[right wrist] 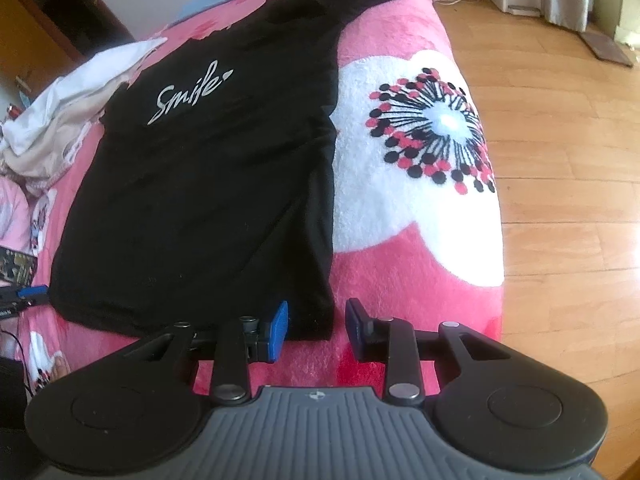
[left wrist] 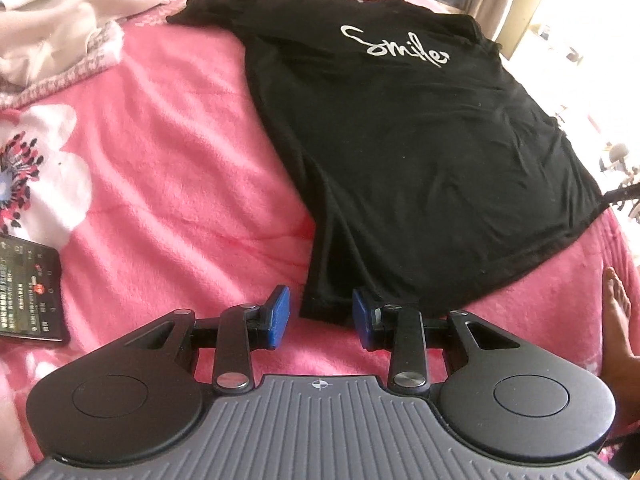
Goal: Fold clothes
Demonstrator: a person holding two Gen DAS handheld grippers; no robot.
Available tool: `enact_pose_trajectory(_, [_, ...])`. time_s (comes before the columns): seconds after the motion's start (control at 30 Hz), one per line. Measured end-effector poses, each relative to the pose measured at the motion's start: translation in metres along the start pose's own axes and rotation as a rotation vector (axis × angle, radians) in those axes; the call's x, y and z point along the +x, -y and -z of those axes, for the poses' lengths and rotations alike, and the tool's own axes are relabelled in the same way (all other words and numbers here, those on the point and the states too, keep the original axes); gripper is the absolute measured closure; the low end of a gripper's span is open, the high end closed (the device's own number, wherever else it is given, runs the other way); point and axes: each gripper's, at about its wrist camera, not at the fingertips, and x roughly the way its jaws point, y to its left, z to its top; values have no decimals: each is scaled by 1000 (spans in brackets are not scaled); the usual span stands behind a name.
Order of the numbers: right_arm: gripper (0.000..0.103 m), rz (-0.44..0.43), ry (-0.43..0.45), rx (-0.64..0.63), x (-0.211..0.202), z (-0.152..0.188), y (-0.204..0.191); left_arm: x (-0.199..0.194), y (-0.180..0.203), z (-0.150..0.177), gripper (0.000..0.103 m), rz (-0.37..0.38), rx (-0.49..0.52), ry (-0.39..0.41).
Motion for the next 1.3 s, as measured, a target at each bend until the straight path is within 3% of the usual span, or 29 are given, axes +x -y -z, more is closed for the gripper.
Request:
enact_pose_trajectory(0.27, [72,-20,-16,13,4,3,1,5,-1,2,79,23,4,-3])
enact_pose_trajectory(0.73, [71,-49,-26,82,13,3,14,11,3,1,81,-3,5,-18])
enact_pose_trajectory(0.8, [71,-44,-26,75,15,3,13,11,6,1,89,-22,12,-18])
enact_pose_trajectory(0.83, [72,-39,-21,65,16,4,11,12,8,1,96,-33,17,-18])
enact_pose_trajectory(0.87, [90,-32,-17,50,16,4,7,9,11,1,100,-41,17,-16])
enact_pose_trajectory(0.9, [100,-25,-15,34,16,5,4,6,14,1,100,-47,16,-11])
enact_pose_trajectory(1.03, [100,-41,3,-30,-6,9,-9,-15,14,6,101,-58,-44,-19])
enact_pose_trajectory(1.23, [101,-39,-26,53,-25,16,4,-29,-5,11,101,-31,-204,-48])
enact_pose_trajectory(1.3, [101,-57,2,58,-36,11,2,-35,-8,7,101,-17,-224,-41])
